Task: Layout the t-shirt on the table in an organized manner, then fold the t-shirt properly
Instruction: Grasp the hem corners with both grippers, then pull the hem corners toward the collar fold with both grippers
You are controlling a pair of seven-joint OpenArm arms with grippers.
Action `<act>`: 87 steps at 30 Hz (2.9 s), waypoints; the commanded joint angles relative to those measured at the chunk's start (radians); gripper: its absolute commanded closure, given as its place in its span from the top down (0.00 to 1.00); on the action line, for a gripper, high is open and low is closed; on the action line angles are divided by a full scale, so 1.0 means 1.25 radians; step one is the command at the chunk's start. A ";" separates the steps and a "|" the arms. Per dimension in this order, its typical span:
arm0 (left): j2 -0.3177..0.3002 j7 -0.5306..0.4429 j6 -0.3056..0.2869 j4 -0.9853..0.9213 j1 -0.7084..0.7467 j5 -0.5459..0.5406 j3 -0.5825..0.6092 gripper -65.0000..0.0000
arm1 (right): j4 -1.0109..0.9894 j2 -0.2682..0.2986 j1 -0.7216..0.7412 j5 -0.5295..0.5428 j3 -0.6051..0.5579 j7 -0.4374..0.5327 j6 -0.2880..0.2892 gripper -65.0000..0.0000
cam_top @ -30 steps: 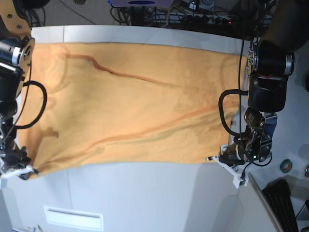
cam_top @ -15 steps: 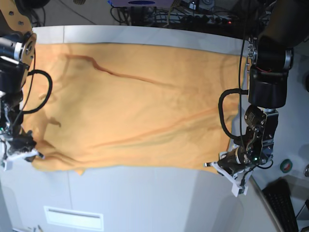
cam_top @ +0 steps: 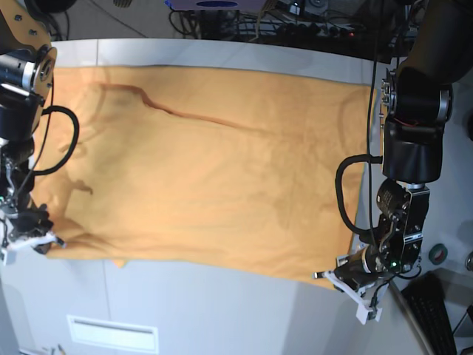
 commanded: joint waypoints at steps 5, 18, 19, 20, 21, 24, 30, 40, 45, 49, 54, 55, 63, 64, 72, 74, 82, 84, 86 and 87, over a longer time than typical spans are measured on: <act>-0.011 -0.017 -0.003 0.047 0.015 -0.005 -0.013 0.00 | 0.019 0.014 0.011 0.009 0.004 0.021 0.004 0.00; -0.053 0.131 -0.003 0.343 0.248 -0.006 -0.112 0.00 | 0.126 0.020 -0.101 0.012 0.010 0.020 0.004 0.00; -0.054 0.144 -0.003 0.361 0.260 -0.006 -0.123 0.00 | 0.135 0.020 -0.109 0.012 0.010 0.020 0.004 0.00; -0.055 0.156 -0.003 0.380 0.277 -0.006 -0.135 0.00 | 0.146 0.020 -0.121 0.013 0.011 0.020 0.004 0.00; -0.057 0.173 -0.003 0.401 0.295 -0.006 -0.149 0.00 | 0.164 0.020 -0.139 0.013 0.011 0.020 0.004 0.00; -0.070 0.209 -0.005 0.447 0.340 -0.006 -0.166 0.00 | 0.222 0.020 -0.178 0.013 0.011 0.020 0.004 0.00; -0.096 0.214 -0.005 0.472 0.389 -0.006 -0.169 0.00 | 0.340 0.017 -0.245 0.013 0.061 -0.084 0.004 0.00; -0.114 0.214 -0.005 0.473 0.398 -0.006 -0.170 0.00 | 0.464 0.008 -0.378 0.014 0.115 -0.176 0.004 0.00; -0.114 0.215 -0.005 0.473 0.400 -0.006 -0.170 0.00 | 0.518 -0.035 -0.430 0.014 0.136 -0.176 0.004 0.00; -0.117 0.216 -0.005 0.478 0.424 -0.006 -0.170 0.00 | 0.553 -0.055 -0.464 0.014 0.141 -0.178 0.004 0.00; -0.119 0.216 -0.024 0.482 0.459 -0.006 -0.169 0.00 | 0.606 -0.055 -0.506 0.014 0.140 -0.206 0.004 0.00; -0.119 0.216 -0.039 0.482 0.469 -0.006 -0.169 0.00 | 0.607 -0.055 -0.506 0.014 0.141 -0.217 0.004 0.00; -0.114 0.212 -0.097 0.482 0.514 -0.004 -0.170 0.00 | 0.633 -0.056 -0.555 0.014 0.142 -0.239 0.004 0.00; -0.114 0.212 -0.097 0.482 0.514 -0.004 -0.170 0.00 | 0.639 -0.056 -0.563 0.014 0.142 -0.239 0.004 0.00; -0.114 0.212 -0.098 0.482 0.523 0.000 -0.169 0.00 | 0.599 -0.077 -0.566 0.013 0.141 -0.239 0.004 0.00; -0.113 0.212 -0.098 0.482 0.527 0.000 -0.164 0.00 | 0.591 -0.077 -0.562 0.013 0.141 -0.239 0.004 0.00; -0.113 0.215 -0.098 0.481 0.547 0.000 -0.162 0.00 | 0.595 -0.091 -0.567 0.014 0.142 -0.239 0.004 0.03; -0.113 0.215 -0.098 0.479 0.549 0.000 -0.165 0.00 | 0.609 -0.109 -0.570 0.014 0.145 -0.239 0.004 0.24; -0.113 0.215 -0.098 0.479 0.549 0.000 -0.167 0.00 | 0.631 -0.129 -0.583 0.014 0.171 -0.239 0.004 0.30; -0.113 0.216 -0.098 0.481 0.549 0.000 -0.169 0.04 | 0.643 -0.145 -0.587 0.014 0.185 -0.239 0.004 0.28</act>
